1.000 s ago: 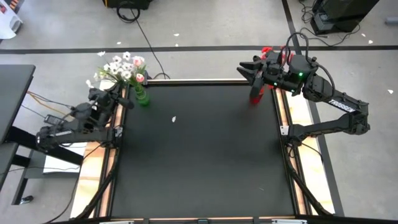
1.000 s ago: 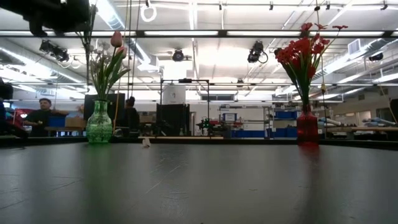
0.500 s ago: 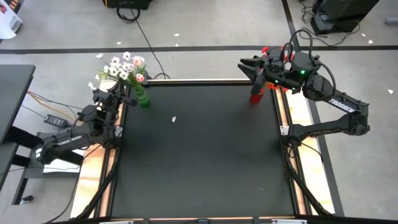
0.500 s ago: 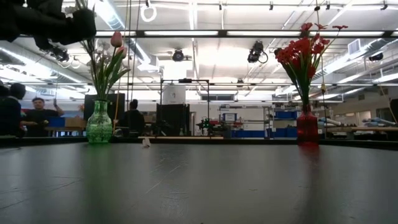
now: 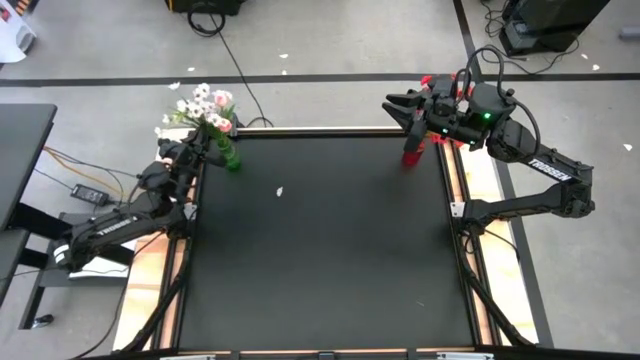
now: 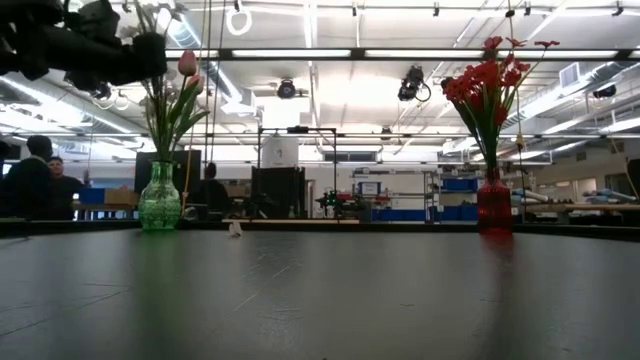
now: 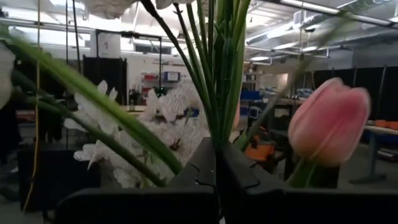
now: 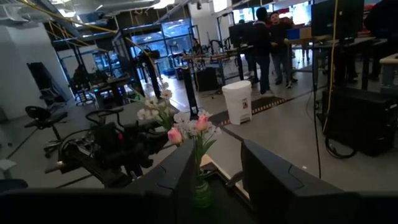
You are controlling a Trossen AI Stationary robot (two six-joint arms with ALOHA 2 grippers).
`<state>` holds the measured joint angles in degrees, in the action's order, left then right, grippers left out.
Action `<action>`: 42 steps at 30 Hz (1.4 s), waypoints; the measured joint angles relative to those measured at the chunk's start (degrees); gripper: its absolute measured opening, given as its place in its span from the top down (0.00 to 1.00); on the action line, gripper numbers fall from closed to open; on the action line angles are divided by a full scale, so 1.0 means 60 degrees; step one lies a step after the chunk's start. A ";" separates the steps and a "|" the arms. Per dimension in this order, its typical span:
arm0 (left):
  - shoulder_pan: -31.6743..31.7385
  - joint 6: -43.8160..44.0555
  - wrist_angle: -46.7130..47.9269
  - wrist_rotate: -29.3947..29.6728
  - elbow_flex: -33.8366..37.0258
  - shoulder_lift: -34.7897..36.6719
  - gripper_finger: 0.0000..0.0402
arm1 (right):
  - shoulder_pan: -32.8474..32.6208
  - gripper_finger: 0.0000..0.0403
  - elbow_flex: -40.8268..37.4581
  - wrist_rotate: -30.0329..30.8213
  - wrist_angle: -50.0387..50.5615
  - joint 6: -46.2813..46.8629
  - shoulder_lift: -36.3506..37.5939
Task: Sort flowers into vase by color
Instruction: Put the white flower into the green flower vase, then return to Home Position
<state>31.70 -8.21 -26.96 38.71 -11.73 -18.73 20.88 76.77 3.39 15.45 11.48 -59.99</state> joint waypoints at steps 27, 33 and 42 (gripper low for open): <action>-0.0718 0.5743 1.1310 -0.1099 -0.3415 -0.0452 0.23 | 0.0120 0.67 0.0011 -0.0274 0.1429 0.0795 0.0613; -0.0718 0.6445 1.3652 -0.2845 -0.5073 -0.0840 0.20 | 0.0100 0.67 0.0007 -0.0347 0.2843 0.0902 0.0887; -0.0900 0.7636 1.3591 -0.7418 -0.5792 -0.2022 0.27 | -0.0291 0.67 0.0007 -0.1874 0.4494 0.1043 0.0928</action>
<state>26.30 37.60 54.59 -5.80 -46.48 -30.86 19.14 76.82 -7.85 42.41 17.74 -54.42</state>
